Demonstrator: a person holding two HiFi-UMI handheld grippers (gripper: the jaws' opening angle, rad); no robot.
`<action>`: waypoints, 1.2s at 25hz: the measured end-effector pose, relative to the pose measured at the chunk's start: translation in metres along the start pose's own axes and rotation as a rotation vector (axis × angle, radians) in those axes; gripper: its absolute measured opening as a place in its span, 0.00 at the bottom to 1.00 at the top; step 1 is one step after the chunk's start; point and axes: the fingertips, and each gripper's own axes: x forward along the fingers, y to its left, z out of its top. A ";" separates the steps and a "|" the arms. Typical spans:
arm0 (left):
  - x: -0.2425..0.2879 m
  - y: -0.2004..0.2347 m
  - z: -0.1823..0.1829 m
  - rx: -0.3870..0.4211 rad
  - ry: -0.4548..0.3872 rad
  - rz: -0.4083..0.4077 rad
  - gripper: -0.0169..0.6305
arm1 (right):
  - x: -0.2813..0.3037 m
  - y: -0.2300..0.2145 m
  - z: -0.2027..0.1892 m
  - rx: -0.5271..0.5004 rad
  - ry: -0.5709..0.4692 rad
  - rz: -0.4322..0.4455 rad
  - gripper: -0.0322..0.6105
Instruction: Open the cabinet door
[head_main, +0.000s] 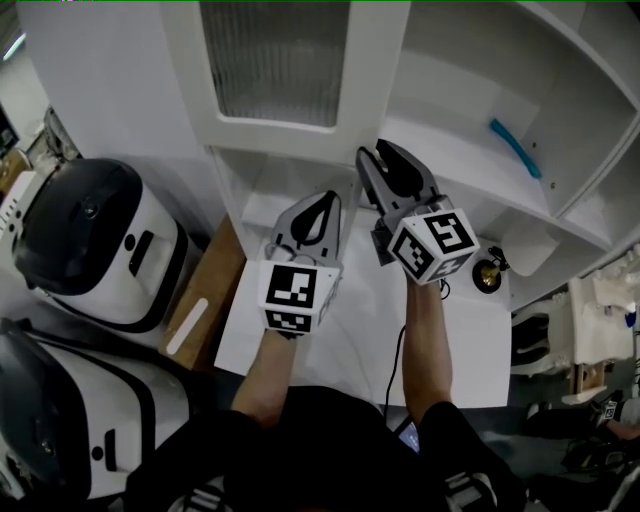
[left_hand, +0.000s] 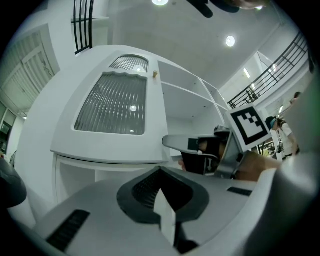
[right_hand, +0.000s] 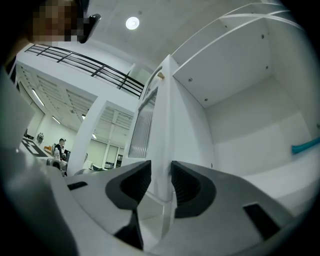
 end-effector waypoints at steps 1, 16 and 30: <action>-0.001 0.001 0.000 -0.003 0.000 0.004 0.03 | -0.001 0.000 -0.001 0.006 -0.001 0.001 0.27; -0.024 0.008 -0.008 -0.022 0.013 0.031 0.03 | -0.034 0.039 0.012 0.072 -0.112 0.080 0.19; -0.056 0.012 -0.016 -0.063 0.025 0.069 0.03 | -0.053 0.076 0.021 0.092 -0.151 0.114 0.18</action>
